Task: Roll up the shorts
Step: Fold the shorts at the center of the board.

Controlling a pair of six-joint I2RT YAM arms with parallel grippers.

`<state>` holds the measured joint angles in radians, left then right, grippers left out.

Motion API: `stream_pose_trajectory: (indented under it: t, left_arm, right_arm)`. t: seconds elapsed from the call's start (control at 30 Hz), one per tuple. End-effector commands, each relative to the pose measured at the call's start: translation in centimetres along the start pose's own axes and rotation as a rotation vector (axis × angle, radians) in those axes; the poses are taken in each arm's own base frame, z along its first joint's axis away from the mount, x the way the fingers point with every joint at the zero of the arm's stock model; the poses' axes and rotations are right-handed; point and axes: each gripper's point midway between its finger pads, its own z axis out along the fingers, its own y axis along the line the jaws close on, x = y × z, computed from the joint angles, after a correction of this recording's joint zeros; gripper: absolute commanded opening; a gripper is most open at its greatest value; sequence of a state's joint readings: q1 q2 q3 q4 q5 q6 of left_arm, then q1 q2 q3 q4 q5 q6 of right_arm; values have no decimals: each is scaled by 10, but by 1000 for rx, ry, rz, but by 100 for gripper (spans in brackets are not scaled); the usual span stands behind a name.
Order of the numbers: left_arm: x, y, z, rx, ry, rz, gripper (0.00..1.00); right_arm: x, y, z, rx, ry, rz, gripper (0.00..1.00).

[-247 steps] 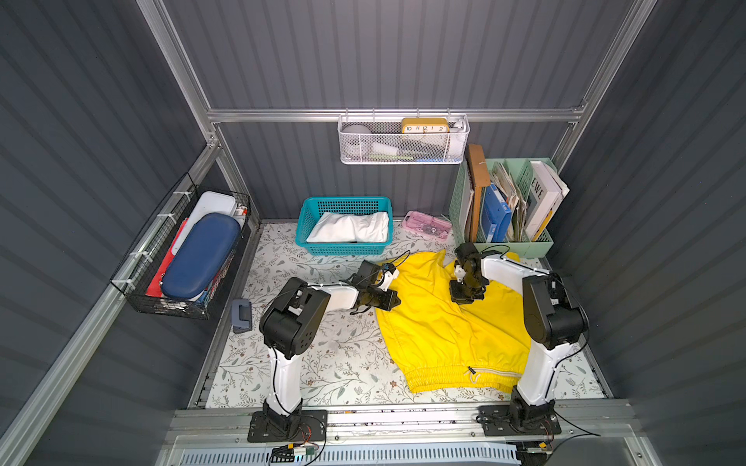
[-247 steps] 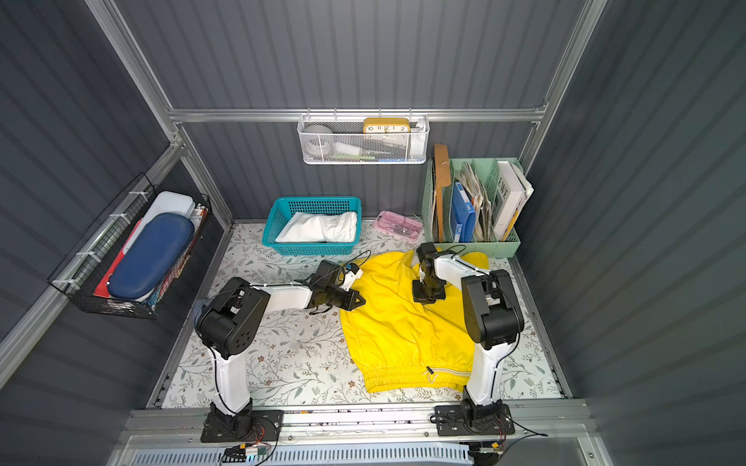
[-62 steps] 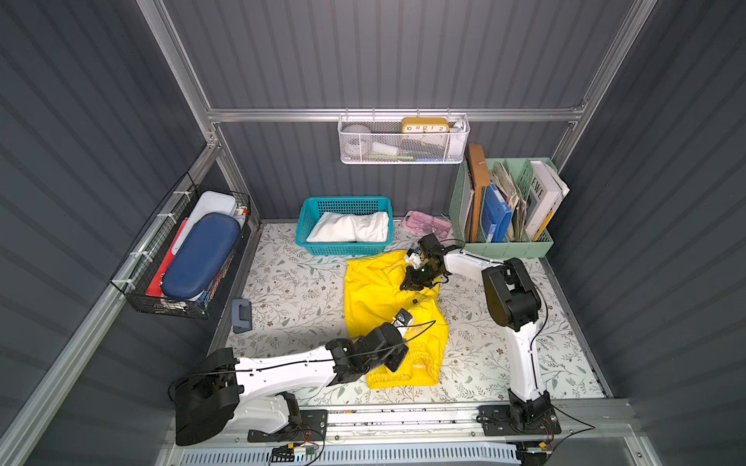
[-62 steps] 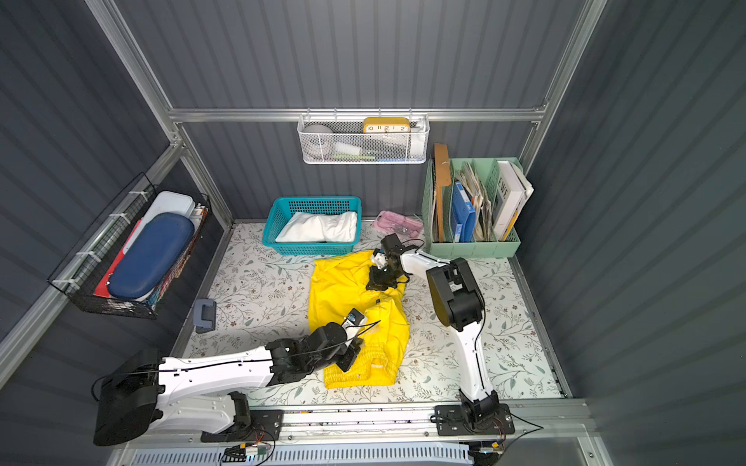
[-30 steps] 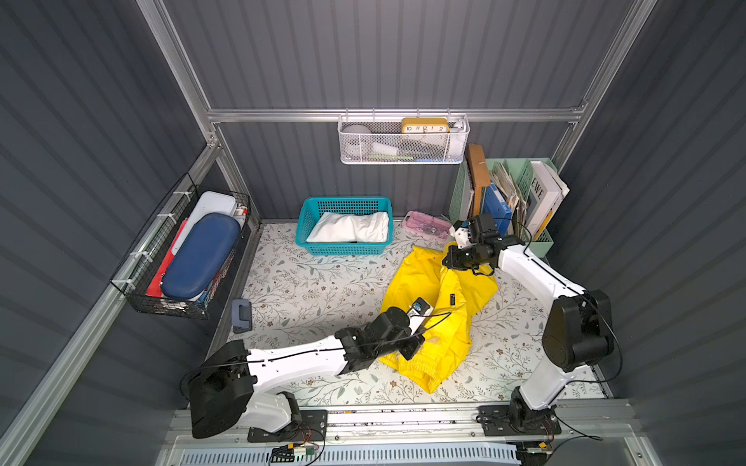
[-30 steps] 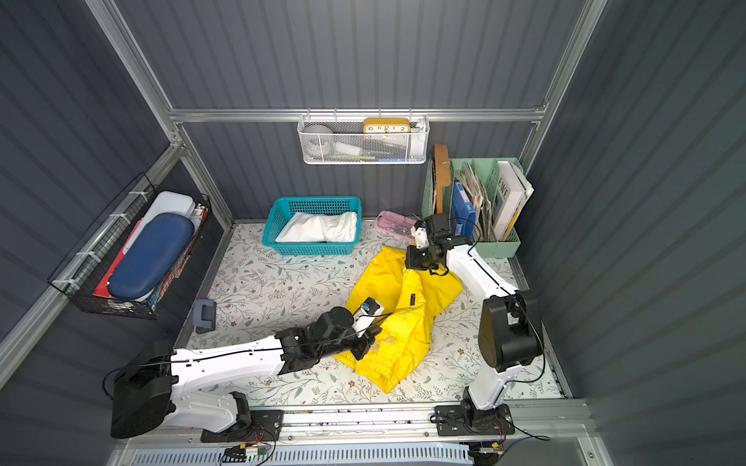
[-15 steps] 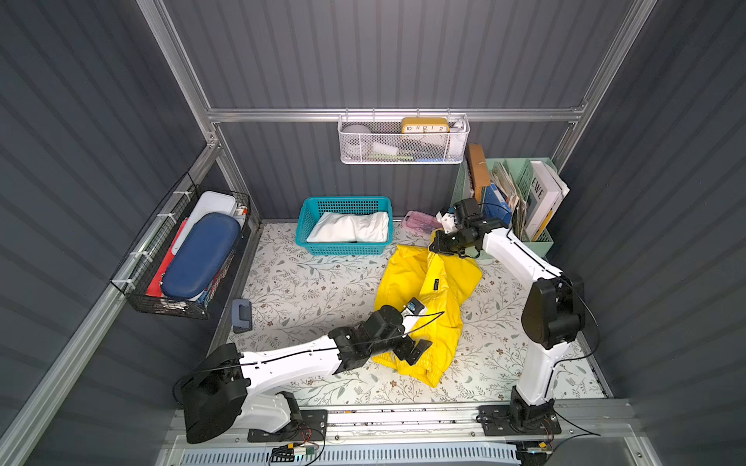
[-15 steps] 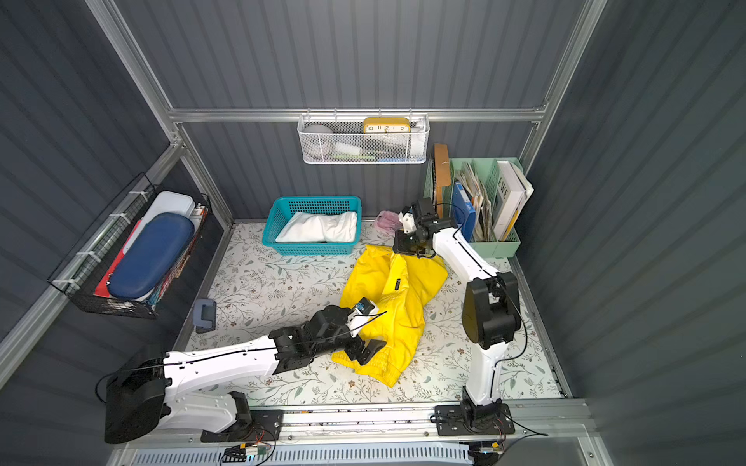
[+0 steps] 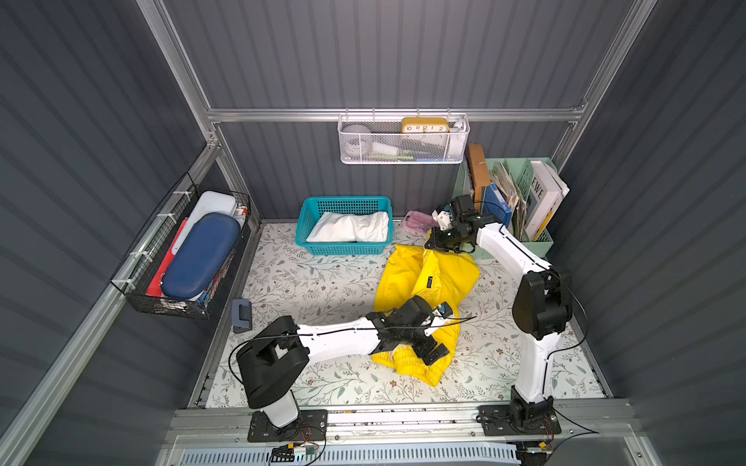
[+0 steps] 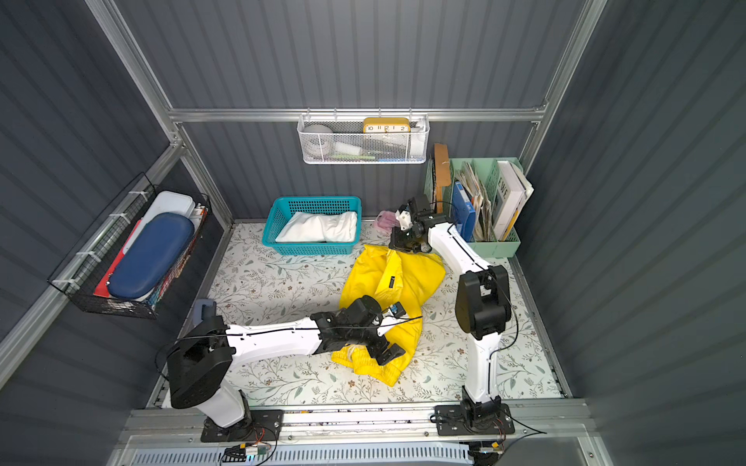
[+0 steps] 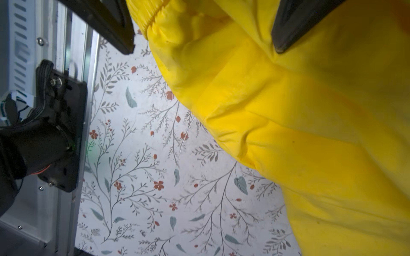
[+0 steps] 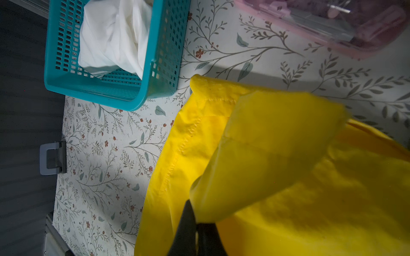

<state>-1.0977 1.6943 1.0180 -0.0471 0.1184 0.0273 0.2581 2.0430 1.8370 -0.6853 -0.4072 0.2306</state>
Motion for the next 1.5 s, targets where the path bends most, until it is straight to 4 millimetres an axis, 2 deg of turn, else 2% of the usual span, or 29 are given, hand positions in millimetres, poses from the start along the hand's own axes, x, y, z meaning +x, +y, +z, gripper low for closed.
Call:
stream_pose_trajectory:
  t: [0.0, 0.17, 0.27, 0.3, 0.37, 0.5, 0.57, 0.6, 0.67, 0.77, 0.9, 0.93, 1.0, 1.03, 1.1, 1.17, 1.27, 1.33, 1.47]
  left_arm:
    - [18, 11, 6, -50, 96, 9, 100]
    - [45, 25, 19, -128, 228, -11, 99]
    - [52, 36, 15, -200, 239, -47, 92]
    - [52, 38, 11, -217, 236, -46, 85]
    - [51, 42, 3, -251, 224, -50, 66]
    - [46, 48, -7, -295, 197, -65, 30]
    - [43, 51, -12, -320, 180, -76, 20]
    - [43, 53, -14, -328, 172, -82, 19]
    - [39, 56, -21, -353, 149, -95, 23]
    - [34, 57, -31, -368, 107, -112, 37]
    - [41, 61, -41, -392, 99, -143, 40]
    - [43, 61, -43, -395, 100, -148, 44]
    - [48, 63, -46, -402, 106, -162, 62]
    - [51, 63, -47, -404, 110, -169, 64]
    - [60, 66, -48, -412, 124, -189, 63]
    - [71, 68, -47, -418, 137, -209, 56]
    - [89, 75, -49, -444, 177, -255, 39]
    - [91, 80, -54, -472, 177, -274, 28]
    - [90, 87, -62, -510, 170, -297, 29]
  right_arm:
    - [-5, 7, -4, -17, -10, -9, 0]
    - [-4, 5, -1, -15, -5, -5, 0]
    - [-3, 2, 0, -3, 0, -7, 0]
    - [-3, 1, 1, 0, -2, -7, 0]
    - [-5, 2, 1, -4, -6, -11, 0]
    - [-10, 13, 3, -64, -21, -15, 0]
    - [-11, 20, 5, -97, -18, -26, 0]
    - [-10, 24, 6, -115, -5, -37, 0]
    - [-7, 29, 11, -128, 27, -53, 0]
    - [-3, 33, 18, -131, 55, -70, 0]
    - [-8, 43, 25, -209, 29, -60, 0]
    - [-11, 46, 26, -233, 17, -58, 0]
    - [-15, 50, 28, -261, -1, -45, 4]
    - [-18, 52, 30, -279, -12, -42, 6]
    - [-20, 54, 32, -297, -16, -36, 7]
    - [-22, 52, 37, -293, -19, -26, 9]
    - [-24, 51, 42, -304, -18, -13, 16]
    - [-24, 49, 45, -306, -19, 4, 19]
    - [-32, 48, 47, -345, -52, 23, 40]
